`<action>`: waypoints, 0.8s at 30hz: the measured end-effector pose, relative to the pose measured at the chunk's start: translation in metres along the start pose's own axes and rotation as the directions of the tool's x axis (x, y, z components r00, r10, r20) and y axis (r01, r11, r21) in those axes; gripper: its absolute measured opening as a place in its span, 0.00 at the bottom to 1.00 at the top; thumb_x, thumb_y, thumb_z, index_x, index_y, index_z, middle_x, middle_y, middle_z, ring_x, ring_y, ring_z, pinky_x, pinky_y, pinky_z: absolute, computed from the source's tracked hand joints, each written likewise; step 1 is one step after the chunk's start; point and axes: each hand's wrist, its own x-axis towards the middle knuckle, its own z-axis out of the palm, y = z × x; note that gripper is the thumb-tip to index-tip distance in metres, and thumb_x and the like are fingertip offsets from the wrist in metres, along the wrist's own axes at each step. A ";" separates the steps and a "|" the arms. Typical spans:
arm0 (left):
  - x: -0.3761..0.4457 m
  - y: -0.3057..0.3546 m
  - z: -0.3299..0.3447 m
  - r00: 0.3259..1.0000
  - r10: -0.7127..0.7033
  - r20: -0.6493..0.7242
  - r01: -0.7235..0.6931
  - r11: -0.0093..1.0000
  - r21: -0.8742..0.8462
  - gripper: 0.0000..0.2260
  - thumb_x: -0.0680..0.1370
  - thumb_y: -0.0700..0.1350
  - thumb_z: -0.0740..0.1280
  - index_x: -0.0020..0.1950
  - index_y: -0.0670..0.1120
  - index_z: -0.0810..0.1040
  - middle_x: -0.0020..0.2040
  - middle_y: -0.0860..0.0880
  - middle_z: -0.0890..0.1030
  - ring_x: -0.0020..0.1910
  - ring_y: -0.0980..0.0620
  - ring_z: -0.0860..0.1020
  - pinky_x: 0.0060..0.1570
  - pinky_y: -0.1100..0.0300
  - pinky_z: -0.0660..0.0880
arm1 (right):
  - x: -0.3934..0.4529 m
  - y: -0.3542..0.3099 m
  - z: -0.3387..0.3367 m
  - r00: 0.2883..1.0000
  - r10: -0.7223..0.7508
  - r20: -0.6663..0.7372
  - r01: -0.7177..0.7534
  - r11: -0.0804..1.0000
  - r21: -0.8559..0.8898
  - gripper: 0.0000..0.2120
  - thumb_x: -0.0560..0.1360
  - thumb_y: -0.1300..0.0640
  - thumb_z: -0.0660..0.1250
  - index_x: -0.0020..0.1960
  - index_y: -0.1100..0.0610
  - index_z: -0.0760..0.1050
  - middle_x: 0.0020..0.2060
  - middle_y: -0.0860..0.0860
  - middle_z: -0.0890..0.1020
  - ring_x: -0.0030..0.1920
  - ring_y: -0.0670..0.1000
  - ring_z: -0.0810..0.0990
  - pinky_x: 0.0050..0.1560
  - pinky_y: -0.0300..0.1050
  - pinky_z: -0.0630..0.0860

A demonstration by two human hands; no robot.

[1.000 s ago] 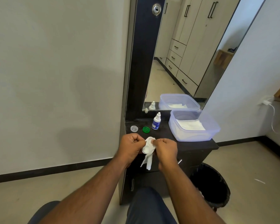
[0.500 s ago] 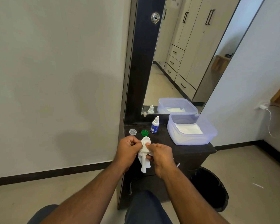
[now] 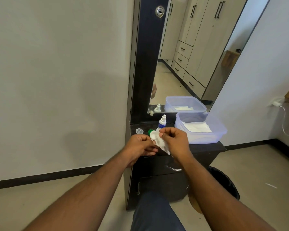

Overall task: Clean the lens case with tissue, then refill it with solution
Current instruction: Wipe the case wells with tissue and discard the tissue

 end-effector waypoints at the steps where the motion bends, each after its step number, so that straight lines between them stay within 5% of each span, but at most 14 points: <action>1: 0.001 0.001 0.001 1.000 -0.003 -0.003 0.003 1.000 0.002 0.08 0.77 0.38 0.67 0.53 0.35 0.79 0.47 0.38 0.84 0.45 0.44 0.84 0.46 0.54 0.82 | 0.004 -0.003 -0.003 0.999 -0.038 0.024 0.039 0.998 -0.044 0.05 0.74 0.61 0.69 0.48 0.55 0.81 0.47 0.49 0.83 0.49 0.46 0.80 0.46 0.35 0.75; 10: 0.008 0.002 0.008 0.983 0.044 -0.181 -0.062 0.994 -0.093 0.06 0.77 0.37 0.67 0.49 0.36 0.81 0.42 0.38 0.85 0.41 0.44 0.85 0.41 0.55 0.83 | 0.011 0.021 -0.001 0.985 -0.067 0.160 0.086 0.989 -0.116 0.19 0.74 0.55 0.71 0.64 0.55 0.76 0.57 0.47 0.80 0.55 0.44 0.79 0.52 0.34 0.76; 20: 0.017 -0.005 0.008 0.933 0.041 -0.359 -0.092 0.988 -0.126 0.03 0.76 0.36 0.67 0.44 0.39 0.81 0.39 0.38 0.84 0.34 0.47 0.83 0.37 0.55 0.83 | 0.012 0.039 -0.010 0.966 -0.219 0.135 0.248 0.934 -0.256 0.10 0.78 0.62 0.64 0.57 0.56 0.80 0.47 0.45 0.80 0.48 0.38 0.78 0.45 0.23 0.71; 24: 0.018 -0.007 0.007 0.948 0.035 -0.316 -0.071 0.992 -0.103 0.03 0.76 0.35 0.67 0.44 0.36 0.80 0.37 0.37 0.83 0.32 0.48 0.82 0.39 0.54 0.83 | 0.014 0.045 0.001 0.983 -0.184 0.019 0.185 0.979 -0.080 0.11 0.77 0.62 0.65 0.59 0.59 0.79 0.51 0.49 0.82 0.51 0.42 0.80 0.50 0.30 0.74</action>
